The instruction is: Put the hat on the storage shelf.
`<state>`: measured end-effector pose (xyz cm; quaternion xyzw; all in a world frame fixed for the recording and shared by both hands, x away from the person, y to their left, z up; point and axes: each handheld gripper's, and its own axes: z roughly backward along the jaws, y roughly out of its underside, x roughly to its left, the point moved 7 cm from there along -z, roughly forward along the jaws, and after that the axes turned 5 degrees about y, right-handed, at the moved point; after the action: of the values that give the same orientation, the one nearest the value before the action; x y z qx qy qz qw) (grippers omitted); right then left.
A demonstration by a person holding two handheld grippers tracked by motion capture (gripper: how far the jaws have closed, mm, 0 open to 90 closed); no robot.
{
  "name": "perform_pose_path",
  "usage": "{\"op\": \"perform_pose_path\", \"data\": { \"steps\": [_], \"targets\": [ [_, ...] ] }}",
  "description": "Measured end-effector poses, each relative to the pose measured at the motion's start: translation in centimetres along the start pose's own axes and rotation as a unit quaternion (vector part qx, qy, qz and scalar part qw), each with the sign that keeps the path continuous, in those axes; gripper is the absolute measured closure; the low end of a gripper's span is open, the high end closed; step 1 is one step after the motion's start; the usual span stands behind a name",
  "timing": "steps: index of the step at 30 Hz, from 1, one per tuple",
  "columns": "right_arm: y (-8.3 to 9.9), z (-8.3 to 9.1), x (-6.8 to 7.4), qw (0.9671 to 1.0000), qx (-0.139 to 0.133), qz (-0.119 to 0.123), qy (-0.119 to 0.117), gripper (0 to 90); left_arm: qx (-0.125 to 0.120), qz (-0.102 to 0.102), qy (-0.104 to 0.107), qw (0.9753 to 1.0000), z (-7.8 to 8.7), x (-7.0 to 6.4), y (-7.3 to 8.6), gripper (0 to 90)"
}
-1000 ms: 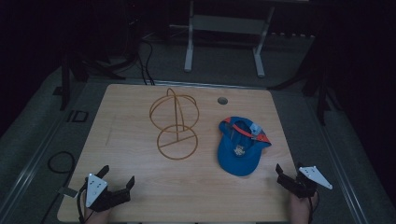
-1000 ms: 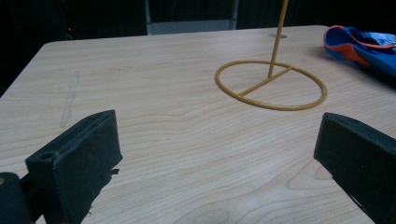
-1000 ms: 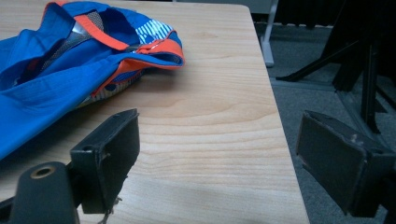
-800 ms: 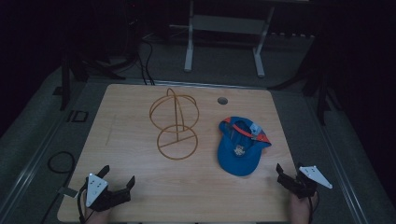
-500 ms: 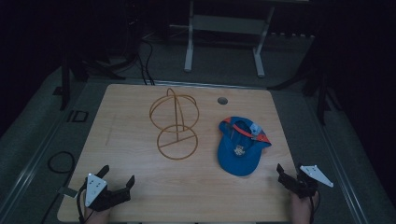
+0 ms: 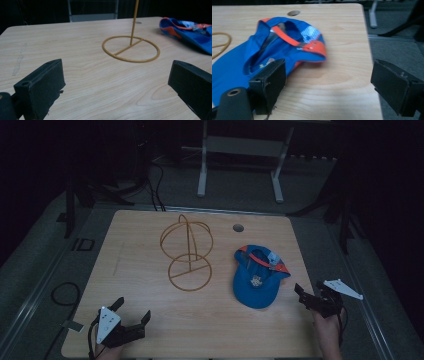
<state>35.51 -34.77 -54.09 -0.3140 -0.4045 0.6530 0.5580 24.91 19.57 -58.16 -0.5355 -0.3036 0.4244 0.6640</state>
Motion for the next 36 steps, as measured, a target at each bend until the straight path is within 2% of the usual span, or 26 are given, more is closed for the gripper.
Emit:
{"op": "perform_pose_path", "data": {
  "steps": [4,6,10,14,18,20,22,28,31,34,36],
  "targets": [
    [-1.0,-0.7,0.9,0.9996,-0.004,0.009,-0.025,12.6,-0.001,0.004,0.009,1.0,0.0,-0.4,-0.2,0.8],
    [-1.8,-1.4,1.5,0.9991,-0.002,0.021,-0.037,13.3,0.003,0.008,0.02,0.9998,-0.1,-0.7,-0.2,0.8],
    [-2.7,-2.4,2.0,0.9984,0.002,0.027,-0.049,14.3,0.006,0.0,0.017,0.9998,-0.1,-0.9,-0.2,0.8],
    [-3.4,-3.1,2.2,0.9985,0.0,0.026,-0.049,15.2,0.004,-0.002,0.019,0.9998,-0.1,-1.0,-0.1,0.8],
    [-4.3,-4.3,2.3,0.9977,0.01,0.046,-0.049,22.3,0.007,0.002,0.022,0.9997,-0.2,-0.9,0.0,0.8],
    [-4.7,-5.0,2.3,0.9974,0.016,0.06,-0.037,23.2,0.007,0.003,0.023,0.9997,-0.2,-0.9,0.0,0.8],
    [-5.2,-5.8,2.3,0.9976,0.02,0.051,-0.042,28.9,0.004,0.004,0.024,0.9997,-0.1,-0.9,0.0,0.8],
    [-5.7,-7.5,2.1,0.9973,0.03,0.051,-0.044,32.8,0.008,0.006,0.028,0.9996,-0.2,-0.9,0.1,0.8],
    [-5.8,-9.0,1.9,0.9972,0.042,0.044,-0.044,32.9,0.008,0.005,0.031,0.9995,-0.3,-1.0,0.1,0.8],
    [-5.9,-9.3,1.9,0.9972,0.043,0.042,-0.044,32.9,0.008,0.005,0.031,0.9995,-0.3,-1.0,0.1,0.8],
    [-6.2,-10.1,1.8,0.9974,0.047,0.037,-0.039,33.6,0.007,0.006,0.033,0.9994,-0.3,-1.0,0.1,0.8]
  ]
}}
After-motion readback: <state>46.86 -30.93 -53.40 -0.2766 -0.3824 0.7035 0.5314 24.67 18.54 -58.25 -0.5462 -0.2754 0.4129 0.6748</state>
